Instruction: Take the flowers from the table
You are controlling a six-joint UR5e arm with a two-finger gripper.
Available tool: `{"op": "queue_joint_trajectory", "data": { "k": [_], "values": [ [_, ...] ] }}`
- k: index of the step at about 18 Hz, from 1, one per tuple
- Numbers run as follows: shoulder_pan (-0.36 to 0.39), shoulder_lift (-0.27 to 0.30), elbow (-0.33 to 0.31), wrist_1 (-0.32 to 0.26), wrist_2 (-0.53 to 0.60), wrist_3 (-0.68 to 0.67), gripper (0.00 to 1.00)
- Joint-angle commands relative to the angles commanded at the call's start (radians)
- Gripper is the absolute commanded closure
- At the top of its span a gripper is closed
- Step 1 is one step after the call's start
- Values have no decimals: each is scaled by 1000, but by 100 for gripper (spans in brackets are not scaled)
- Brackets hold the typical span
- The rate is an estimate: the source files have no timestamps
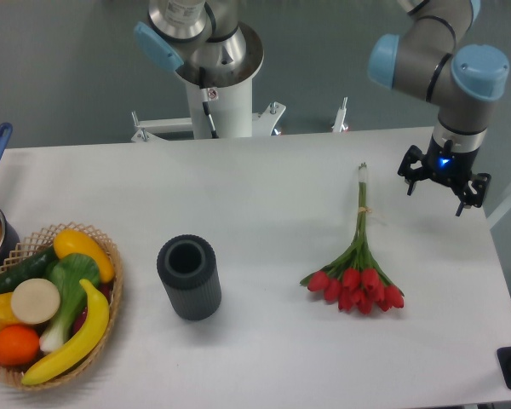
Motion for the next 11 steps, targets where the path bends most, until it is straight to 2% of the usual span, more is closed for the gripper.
{"op": "queue_joint_trajectory", "data": {
  "k": [7,11],
  "values": [
    [12,3,-9,-20,-54,-12,0],
    [24,6,-52,-18,-90,-14,0]
  ]
}}
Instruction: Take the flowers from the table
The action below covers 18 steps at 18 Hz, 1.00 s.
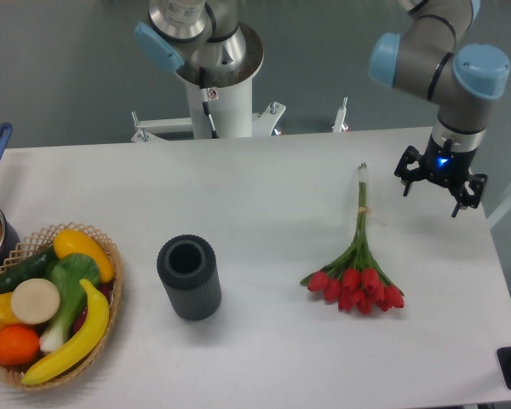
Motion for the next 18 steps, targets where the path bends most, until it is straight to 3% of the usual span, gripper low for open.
{"op": "queue_joint_trajectory", "data": {
  "k": [18],
  "values": [
    [-58,8,-92,-23,-71,-262,0]
  ]
}}
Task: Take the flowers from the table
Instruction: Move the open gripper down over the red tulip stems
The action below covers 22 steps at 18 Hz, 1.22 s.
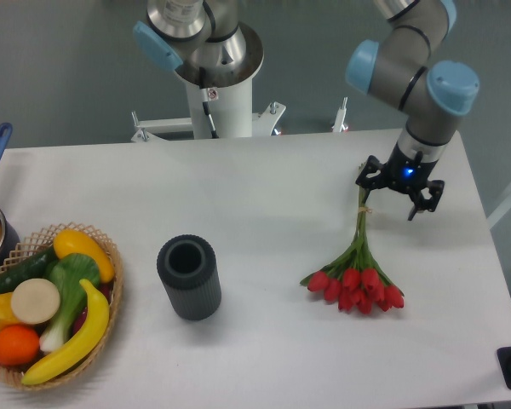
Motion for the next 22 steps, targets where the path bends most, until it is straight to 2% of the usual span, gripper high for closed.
{"op": "queue_joint_trajectory", "data": {
  "k": [19,22],
  "values": [
    [-38,-72,5,6,8,-23,0],
    [-40,-74,8,6,9,-23,4]
  ]
}}
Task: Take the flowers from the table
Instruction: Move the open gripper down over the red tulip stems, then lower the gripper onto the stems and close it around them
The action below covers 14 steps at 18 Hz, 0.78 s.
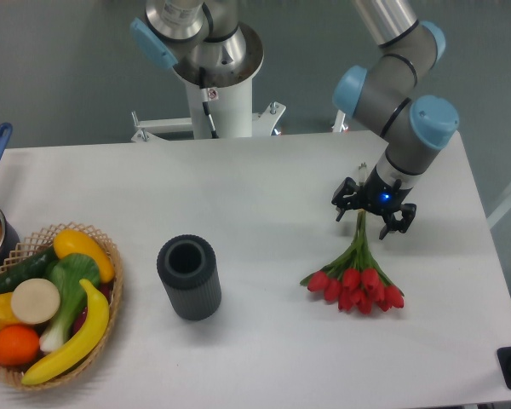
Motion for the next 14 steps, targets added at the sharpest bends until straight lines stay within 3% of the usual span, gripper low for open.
{"op": "queue_joint_trajectory", "data": {
  "k": [3,5,14],
  "values": [
    [2,-3,2,0,0,2,11],
    [3,-5,6,-2,0,2,22],
    [6,-14,12,-2,-2,2,57]
  ]
}}
